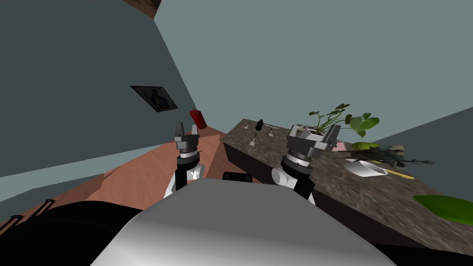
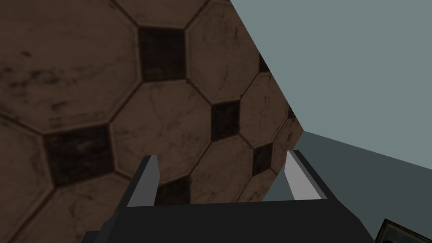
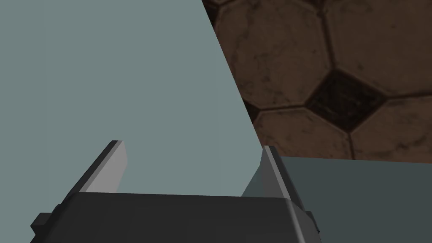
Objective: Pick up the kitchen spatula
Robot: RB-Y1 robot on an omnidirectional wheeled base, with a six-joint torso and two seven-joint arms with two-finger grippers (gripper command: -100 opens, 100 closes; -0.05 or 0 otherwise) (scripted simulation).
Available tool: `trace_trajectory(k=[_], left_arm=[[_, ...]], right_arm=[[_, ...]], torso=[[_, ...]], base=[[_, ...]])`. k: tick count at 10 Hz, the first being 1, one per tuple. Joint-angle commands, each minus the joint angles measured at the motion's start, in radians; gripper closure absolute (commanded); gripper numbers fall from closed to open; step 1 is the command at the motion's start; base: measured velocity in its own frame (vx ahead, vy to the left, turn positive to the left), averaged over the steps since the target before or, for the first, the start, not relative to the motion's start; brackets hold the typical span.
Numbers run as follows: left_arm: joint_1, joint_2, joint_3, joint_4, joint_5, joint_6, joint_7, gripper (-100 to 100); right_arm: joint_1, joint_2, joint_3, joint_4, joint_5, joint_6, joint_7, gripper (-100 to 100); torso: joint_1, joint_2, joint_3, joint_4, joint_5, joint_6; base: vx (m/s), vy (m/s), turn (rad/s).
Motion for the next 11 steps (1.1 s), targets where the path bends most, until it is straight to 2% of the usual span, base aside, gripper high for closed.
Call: trace_trajectory(k=[1, 5, 6, 8, 9, 10, 11], left_arm=[[0.000, 0.000, 0.000, 0.000, 0.000, 0.000, 0.000, 0], [0.000, 0.000, 0.000, 0.000, 0.000, 0.000, 0.000, 0], [0.000, 0.000, 0.000, 0.000, 0.000, 0.000, 0.000, 0], [0.000, 0.000, 0.000, 0.000, 0.000, 0.000, 0.000, 0], [0.000, 0.000, 0.000, 0.000, 0.000, 0.000, 0.000, 0], [0.000, 0.000, 0.000, 0.000, 0.000, 0.000, 0.000, 0], [0.000, 0.000, 0.000, 0.000, 0.000, 0.000, 0.000, 0]], right_arm=[[0.010, -0.035, -0.011, 0.012, 0.006, -0.002, 0.002, -100], [0.071, -0.161, -0.071, 0.076, 0.045, -0.008, 0.019, -100], [0.071, -0.170, -0.071, 0.076, 0.045, -0.008, 0.019, -100], [0.119, -0.237, -0.112, 0.124, 0.079, -0.007, 0.034, -100], [0.119, -0.257, -0.112, 0.124, 0.079, -0.007, 0.034, -100], [0.146, -0.288, -0.134, 0.151, 0.099, -0.006, 0.044, -100], [0.146, -0.305, -0.134, 0.151, 0.099, -0.006, 0.044, -100]], torso=[[0.000, 0.000, 0.000, 0.000, 0.000, 0.000], [0.005, 0.003, 0.002, 0.001, 0.001, 0.000], [0.005, 0.002, 0.001, 0.001, 0.001, 0.000], [0.003, 0.001, 0.000, 0.000, 0.001, 0.000], [0.004, 0.001, 0.000, 0.000, 0.001, 0.000], [0.003, 0.001, 0.000, 0.000, 0.001, 0.000], [0.003, 0.000, 0.000, 0.000, 0.001, 0.000]], base=[[-0.033, 0.025, 0.032], [-0.043, 0.078, 0.072], [-0.009, 0.054, 0.018], [-0.001, 0.058, 0.108], [-0.006, 0.053, 0.038], [0.005, 0.063, 0.111], [0.010, 0.048, 0.046]])
